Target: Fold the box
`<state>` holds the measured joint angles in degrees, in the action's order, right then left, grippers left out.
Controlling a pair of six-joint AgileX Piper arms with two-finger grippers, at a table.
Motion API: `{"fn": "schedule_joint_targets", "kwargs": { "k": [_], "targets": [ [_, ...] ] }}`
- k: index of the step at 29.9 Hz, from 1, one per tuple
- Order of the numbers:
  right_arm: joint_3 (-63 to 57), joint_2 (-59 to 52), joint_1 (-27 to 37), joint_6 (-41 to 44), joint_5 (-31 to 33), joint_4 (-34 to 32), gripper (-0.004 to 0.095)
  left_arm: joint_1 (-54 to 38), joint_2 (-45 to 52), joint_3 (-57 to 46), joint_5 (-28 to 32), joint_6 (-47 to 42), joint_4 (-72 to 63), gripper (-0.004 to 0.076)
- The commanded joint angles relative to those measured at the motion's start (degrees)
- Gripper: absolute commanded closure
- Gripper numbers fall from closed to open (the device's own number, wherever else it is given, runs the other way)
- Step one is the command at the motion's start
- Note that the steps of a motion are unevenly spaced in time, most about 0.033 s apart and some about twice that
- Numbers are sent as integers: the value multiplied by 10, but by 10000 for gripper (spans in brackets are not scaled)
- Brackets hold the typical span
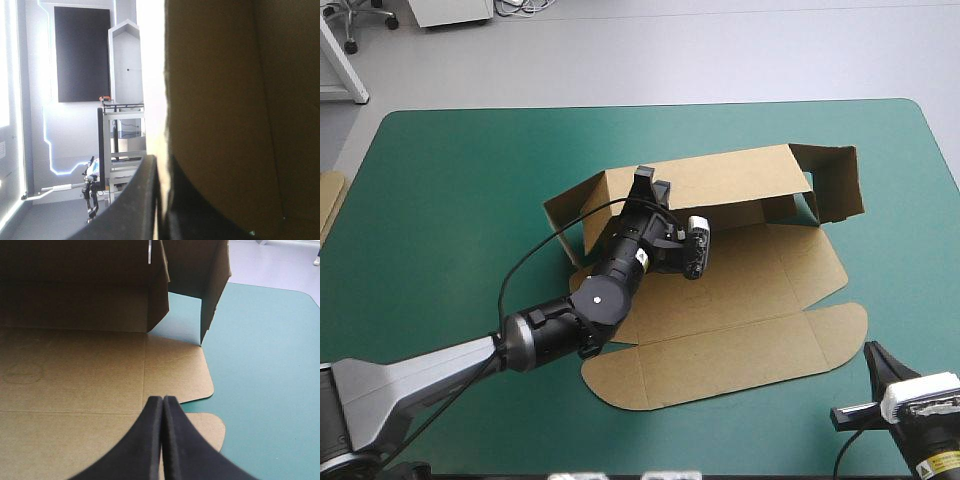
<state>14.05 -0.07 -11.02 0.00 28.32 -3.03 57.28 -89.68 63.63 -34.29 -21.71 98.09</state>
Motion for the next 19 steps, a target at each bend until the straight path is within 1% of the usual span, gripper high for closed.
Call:
{"fn": "schedule_joint_targets", "kwargs": {
  "k": [1, 4, 7, 10, 12, 16, 17, 19],
  "targets": [
    [21, 8, -1, -4, -42, -1, 926, 5, 64, -25, -1, -22, 61, 734],
    [21, 8, -1, -4, -43, 0, 927, 1, 99, -48, 41, -23, 62, 734],
    [21, 8, -1, -4, -46, 0, 927, -16, 98, -45, 48, -23, 62, 734],
    [21, 8, -1, -4, -44, 0, 927, -26, 86, -45, 69, -23, 62, 734],
    [21, 8, -1, -4, -45, 0, 926, -17, 76, -46, 52, -25, 61, 734],
    [21, 8, -1, -9, -45, -2, 926, 22, 86, -58, -50, -60, 61, 734],
    [21, 8, -1, -9, -46, -2, 926, 27, 92, -63, -52, -66, 61, 734],
    [21, 8, -1, -15, -48, -7, 926, 27, 97, -72, -26, -67, 61, 734]
  ]
}}
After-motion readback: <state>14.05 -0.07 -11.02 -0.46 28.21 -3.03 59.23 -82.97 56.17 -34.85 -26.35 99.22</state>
